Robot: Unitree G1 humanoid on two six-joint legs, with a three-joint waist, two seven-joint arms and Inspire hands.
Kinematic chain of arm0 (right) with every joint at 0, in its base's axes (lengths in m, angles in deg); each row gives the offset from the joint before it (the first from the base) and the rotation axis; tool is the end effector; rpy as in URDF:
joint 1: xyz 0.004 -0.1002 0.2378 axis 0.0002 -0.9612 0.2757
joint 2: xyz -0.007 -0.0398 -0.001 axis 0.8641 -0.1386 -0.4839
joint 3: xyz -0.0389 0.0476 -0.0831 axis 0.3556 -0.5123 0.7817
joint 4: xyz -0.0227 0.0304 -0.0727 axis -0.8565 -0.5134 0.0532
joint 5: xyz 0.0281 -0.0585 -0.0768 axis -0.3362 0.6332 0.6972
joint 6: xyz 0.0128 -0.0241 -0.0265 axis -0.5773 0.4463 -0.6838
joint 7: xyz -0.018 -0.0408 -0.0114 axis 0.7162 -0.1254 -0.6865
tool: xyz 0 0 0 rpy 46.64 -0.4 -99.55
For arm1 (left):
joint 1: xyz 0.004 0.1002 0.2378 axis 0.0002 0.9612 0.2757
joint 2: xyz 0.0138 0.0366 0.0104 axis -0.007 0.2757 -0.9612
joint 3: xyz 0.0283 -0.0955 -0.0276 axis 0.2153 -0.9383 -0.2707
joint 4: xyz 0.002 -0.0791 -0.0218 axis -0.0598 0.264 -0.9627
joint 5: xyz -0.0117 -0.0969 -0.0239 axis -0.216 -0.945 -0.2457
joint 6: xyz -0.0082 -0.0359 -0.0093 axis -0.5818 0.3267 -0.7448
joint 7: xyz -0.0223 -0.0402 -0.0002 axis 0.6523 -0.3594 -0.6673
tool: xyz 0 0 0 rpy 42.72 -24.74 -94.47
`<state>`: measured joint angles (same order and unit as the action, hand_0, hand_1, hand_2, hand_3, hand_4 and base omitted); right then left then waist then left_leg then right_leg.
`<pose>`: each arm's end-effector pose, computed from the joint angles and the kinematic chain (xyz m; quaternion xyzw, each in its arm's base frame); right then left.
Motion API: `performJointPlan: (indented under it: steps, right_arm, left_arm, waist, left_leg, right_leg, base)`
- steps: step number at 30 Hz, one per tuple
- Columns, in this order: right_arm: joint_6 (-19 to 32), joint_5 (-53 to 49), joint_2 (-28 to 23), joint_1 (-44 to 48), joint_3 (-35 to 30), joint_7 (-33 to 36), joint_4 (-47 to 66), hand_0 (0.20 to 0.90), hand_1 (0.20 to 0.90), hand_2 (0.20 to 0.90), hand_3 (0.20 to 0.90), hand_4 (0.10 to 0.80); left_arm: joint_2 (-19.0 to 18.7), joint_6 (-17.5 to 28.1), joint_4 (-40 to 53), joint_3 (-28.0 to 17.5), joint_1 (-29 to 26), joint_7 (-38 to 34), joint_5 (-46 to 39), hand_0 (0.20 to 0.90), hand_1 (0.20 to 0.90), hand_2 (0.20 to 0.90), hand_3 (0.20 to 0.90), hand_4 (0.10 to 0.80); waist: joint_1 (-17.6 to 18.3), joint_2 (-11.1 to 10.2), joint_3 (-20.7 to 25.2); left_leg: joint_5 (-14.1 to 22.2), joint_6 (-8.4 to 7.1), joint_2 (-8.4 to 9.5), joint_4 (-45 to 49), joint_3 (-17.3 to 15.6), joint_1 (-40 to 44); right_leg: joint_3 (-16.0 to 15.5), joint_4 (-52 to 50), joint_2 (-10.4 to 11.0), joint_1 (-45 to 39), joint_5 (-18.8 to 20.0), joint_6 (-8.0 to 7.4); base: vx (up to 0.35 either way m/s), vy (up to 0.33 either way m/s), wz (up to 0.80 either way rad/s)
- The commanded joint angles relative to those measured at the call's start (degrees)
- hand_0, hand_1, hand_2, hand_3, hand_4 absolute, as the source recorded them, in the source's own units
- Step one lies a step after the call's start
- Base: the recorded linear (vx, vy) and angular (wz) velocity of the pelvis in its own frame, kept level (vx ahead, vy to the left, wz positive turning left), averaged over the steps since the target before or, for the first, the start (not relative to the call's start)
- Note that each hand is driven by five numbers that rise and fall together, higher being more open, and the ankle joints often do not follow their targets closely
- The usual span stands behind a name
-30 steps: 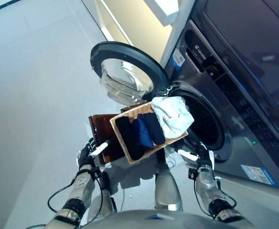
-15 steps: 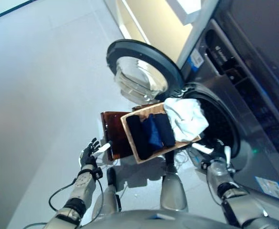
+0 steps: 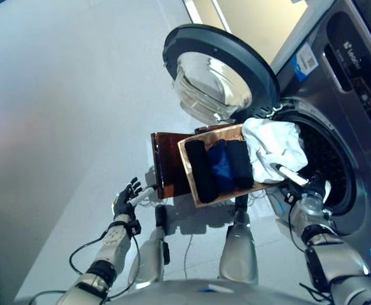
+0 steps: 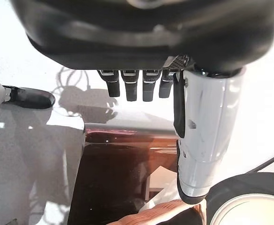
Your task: Pick up the clothes and place them into the washing machine
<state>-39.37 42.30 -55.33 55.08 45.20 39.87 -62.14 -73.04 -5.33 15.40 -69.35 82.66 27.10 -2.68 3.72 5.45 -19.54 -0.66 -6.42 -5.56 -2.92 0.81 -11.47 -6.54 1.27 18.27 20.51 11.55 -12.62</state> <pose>0.2309 -0.2891 -0.0108 0.0212 0.2015 -0.3744 0.9049 0.1737 0.1750 -0.0685 -0.1004 0.2617 0.0954 0.9552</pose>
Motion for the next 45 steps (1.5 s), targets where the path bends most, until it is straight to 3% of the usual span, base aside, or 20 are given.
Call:
performJointPlan:
  steps: [1,10,17,24,31,32,33,34,35,37,45]
  right_arm:
    - [4.7,-1.6,-0.3,1.8,-0.9,-0.3,1.7,0.900,0.900,0.900,0.900,0.800]
    - [4.1,-0.8,-4.4,7.3,-0.4,-0.8,-0.9,0.900,0.900,0.900,0.900,0.800]
    - [1.8,4.5,-9.7,12.0,3.6,-1.4,-4.3,0.900,0.900,0.900,0.900,0.800]
    - [1.5,4.6,-9.4,13.3,4.8,-2.3,-4.4,0.900,0.900,0.900,0.900,0.800]
    - [0.8,7.1,-7.5,13.5,7.4,-3.8,-4.5,0.900,0.900,0.900,0.900,0.800]
    - [0.5,7.9,-7.6,13.6,7.8,-3.7,-4.8,0.859,0.859,0.859,0.859,0.771]
    - [-0.7,10.9,-8.1,14.1,8.8,-3.8,-6.7,0.595,0.595,0.595,0.595,0.582]
    - [-1.0,11.9,-8.7,14.3,8.9,-3.3,-7.7,0.439,0.439,0.439,0.439,0.471]
    - [-1.0,11.9,-8.7,14.3,8.9,-3.3,-7.8,0.200,0.200,0.200,0.200,0.300]
    - [-2.0,14.2,-10.4,15.2,8.3,-1.9,-10.4,0.200,0.200,0.200,0.200,0.300]
    - [-2.6,16.5,-11.0,14.0,8.9,-1.6,-10.0,0.200,0.200,0.200,0.200,0.300]
  left_arm:
    - [-2.5,3.6,2.5,-0.9,-0.6,0.3,-0.7,0.900,0.900,0.900,0.900,0.800]
    - [-3.5,4.0,3.5,-0.8,-0.1,1.4,-0.9,0.900,0.900,0.900,0.900,0.800]
    - [-5.6,3.8,10.1,1.1,2.3,3.3,-1.2,0.900,0.900,0.900,0.900,0.800]
    - [-6.4,3.4,13.6,1.6,2.5,4.1,-1.4,0.900,0.900,0.900,0.900,0.800]
    - [-6.1,3.3,13.6,1.5,2.4,4.4,-2.0,0.900,0.900,0.900,0.900,0.800]
    - [-6.2,3.1,13.9,1.5,2.3,4.4,-1.9,0.900,0.900,0.900,0.900,0.800]
    - [-6.7,3.1,14.9,1.7,2.3,4.7,-1.6,0.900,0.900,0.900,0.900,0.800]
    - [-7.0,3.0,15.3,1.9,2.5,4.9,-1.6,0.900,0.900,0.900,0.900,0.800]
    - [-7.0,3.0,15.3,1.9,2.5,4.9,-1.6,0.900,0.900,0.900,0.900,0.800]
    - [-8.2,2.9,17.4,2.7,3.2,5.3,-1.3,0.900,0.900,0.900,0.900,0.800]
    - [-8.0,2.8,16.5,3.1,2.2,4.9,-0.7,0.900,0.900,0.900,0.900,0.800]
  waist:
    - [-1.4,-3.3,1.8]
    - [-3.2,-2.1,1.5]
    - [-5.4,-0.8,0.8]
    - [-6.4,0.4,-0.2]
    - [-7.4,0.8,-0.4]
    - [-7.5,0.9,-0.5]
    - [-8.1,1.2,-0.5]
    - [-8.4,1.4,-0.5]
    - [-8.4,1.4,-0.4]
    - [-9.4,2.1,-0.4]
    - [-9.1,1.4,-0.3]
  left_leg:
    - [4.9,-1.33,-1.99,7.3,1.9,-0.2]
    - [4.3,-1.38,-1.27,7.5,2.6,-2.8]
    - [3.4,-1.65,-1.15,8.2,3.8,-6.4]
    - [3.5,-1.47,0.08,12.0,5.3,-12.1]
    - [3.9,-1.51,0.13,13.0,6.2,-13.4]
    - [3.9,-1.53,0.16,13.1,6.4,-13.6]
    - [3.8,-1.62,0.51,13.2,6.9,-14.1]
    - [3.8,-1.62,0.77,13.4,7.1,-14.5]
    - [3.8,-1.62,0.78,13.4,7.1,-14.5]
    - [4.0,-1.53,1.62,14.3,7.7,-15.4]
    - [4.8,-1.37,2.36,15.8,8.0,-16.0]
  right_leg:
    - [2.5,-9.2,6.0,4.8,2.0,-2.34]
    - [1.8,-8.6,7.0,6.6,2.9,-2.38]
    - [2.4,-11.1,7.5,9.9,1.8,-2.37]
    - [3.4,-16.3,8.3,15.5,-0.3,-1.80]
    - [2.9,-18.9,8.7,16.4,-1.5,-1.68]
    - [2.8,-19.1,8.8,16.5,-1.6,-1.71]
    - [2.5,-19.6,9.4,16.6,-1.7,-1.84]
    - [2.4,-19.8,9.8,16.6,-1.8,-1.87]
    - [2.4,-19.8,9.8,16.6,-1.8,-1.87]
    - [2.5,-20.9,10.5,16.9,-2.2,-1.93]
    - [2.7,-22.0,10.7,17.1,-2.8,-1.73]
  base:
    - [-0.030,0.005,0.02]
    - [-0.028,0.004,0.04]
    - [-0.044,-0.001,0.09]
    - [-0.061,-0.008,0.16]
    - [-0.008,-0.007,0.15]
    - [-0.022,-0.011,0.08]
    - [-0.016,0.002,0.05]
    - [-0.014,0.002,0.05]
    - [-0.004,0.003,0.09]
    - [-0.012,0.016,0.13]
    - [0.006,0.011,0.14]
